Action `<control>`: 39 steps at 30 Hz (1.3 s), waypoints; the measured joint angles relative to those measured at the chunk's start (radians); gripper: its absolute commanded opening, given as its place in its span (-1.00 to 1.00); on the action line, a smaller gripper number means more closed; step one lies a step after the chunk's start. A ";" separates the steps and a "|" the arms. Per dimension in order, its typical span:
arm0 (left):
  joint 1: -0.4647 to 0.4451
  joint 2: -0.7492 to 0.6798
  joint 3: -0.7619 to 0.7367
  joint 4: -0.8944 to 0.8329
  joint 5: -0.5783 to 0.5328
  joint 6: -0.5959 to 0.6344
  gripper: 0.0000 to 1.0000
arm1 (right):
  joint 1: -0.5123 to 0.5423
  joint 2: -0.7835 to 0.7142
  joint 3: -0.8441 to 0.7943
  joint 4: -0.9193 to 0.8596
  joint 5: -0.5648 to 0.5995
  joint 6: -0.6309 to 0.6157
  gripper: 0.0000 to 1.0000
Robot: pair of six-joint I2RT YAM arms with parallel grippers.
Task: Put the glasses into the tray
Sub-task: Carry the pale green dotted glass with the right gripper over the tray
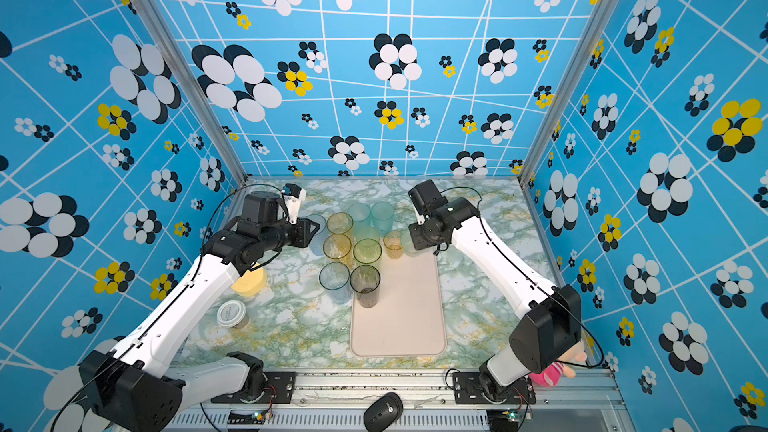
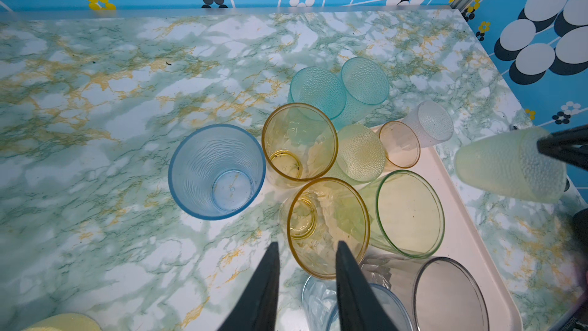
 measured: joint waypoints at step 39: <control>0.000 0.015 0.013 -0.023 0.000 0.009 -0.31 | 0.035 0.209 -0.124 0.213 -0.116 0.135 -0.99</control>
